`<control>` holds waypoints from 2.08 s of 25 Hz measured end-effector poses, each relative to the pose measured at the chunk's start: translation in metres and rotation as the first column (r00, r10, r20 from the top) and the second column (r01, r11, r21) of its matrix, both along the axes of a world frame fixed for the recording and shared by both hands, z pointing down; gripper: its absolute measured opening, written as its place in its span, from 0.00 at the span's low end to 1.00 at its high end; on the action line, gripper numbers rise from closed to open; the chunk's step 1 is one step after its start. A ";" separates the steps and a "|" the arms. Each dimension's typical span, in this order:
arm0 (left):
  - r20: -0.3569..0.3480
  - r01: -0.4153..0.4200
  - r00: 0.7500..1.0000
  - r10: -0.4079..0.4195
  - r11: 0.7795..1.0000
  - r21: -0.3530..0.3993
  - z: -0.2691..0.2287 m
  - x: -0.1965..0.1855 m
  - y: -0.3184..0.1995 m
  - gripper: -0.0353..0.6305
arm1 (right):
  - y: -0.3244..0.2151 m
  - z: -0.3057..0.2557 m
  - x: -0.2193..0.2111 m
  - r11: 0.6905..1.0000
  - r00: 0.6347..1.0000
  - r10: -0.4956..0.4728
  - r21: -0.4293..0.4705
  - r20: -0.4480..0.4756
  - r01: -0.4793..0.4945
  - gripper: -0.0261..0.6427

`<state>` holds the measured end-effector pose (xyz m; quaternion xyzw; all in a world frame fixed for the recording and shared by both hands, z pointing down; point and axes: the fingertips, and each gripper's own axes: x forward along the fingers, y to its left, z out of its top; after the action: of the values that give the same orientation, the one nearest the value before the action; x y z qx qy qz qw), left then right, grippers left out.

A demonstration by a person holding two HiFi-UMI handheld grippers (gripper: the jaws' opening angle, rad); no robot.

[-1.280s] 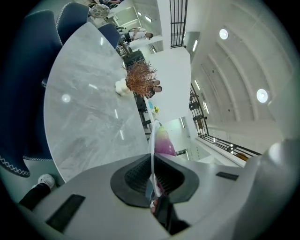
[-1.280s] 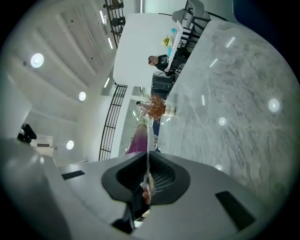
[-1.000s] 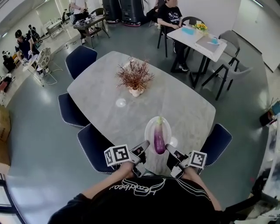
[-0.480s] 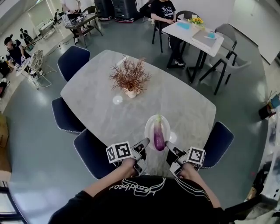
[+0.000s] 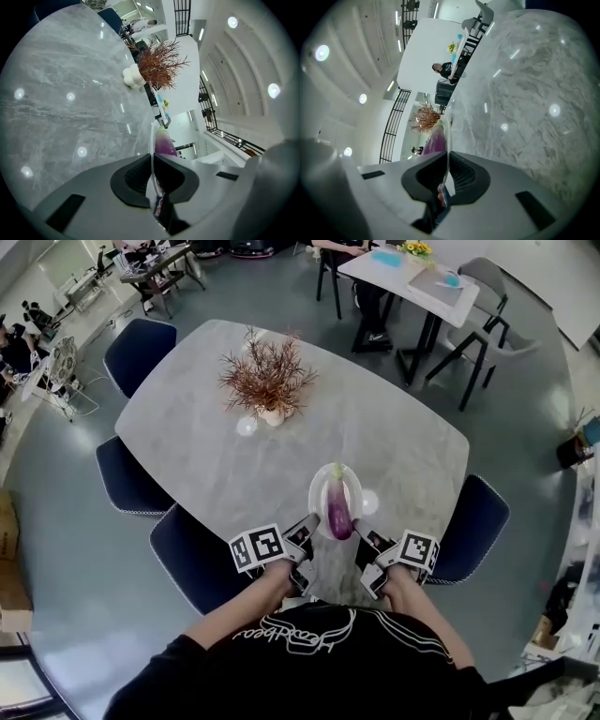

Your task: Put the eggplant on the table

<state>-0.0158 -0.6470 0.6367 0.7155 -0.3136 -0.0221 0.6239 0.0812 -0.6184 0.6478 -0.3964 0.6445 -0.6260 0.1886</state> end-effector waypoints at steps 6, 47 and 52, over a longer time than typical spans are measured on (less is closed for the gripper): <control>0.031 -0.011 0.999 0.012 1.000 -0.026 0.026 0.001 -0.004 0.09 | -0.002 0.023 0.000 0.998 1.000 -0.003 -0.060 -0.029 0.001 0.07; 0.121 -0.104 0.986 0.119 0.987 -0.120 0.075 0.024 -0.004 0.18 | -0.006 0.065 0.015 0.985 0.983 -0.048 -0.173 -0.178 0.017 0.08; 0.141 -0.094 0.984 0.108 0.990 -0.104 0.073 0.021 -0.003 0.23 | -0.001 0.065 0.015 0.985 0.979 -0.055 -0.170 -0.194 0.022 0.08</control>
<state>0.0053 -0.6503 0.7095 0.6992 -0.3225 0.0775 0.6333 0.0962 -0.6190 0.7126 -0.4585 0.6128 -0.6389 0.0772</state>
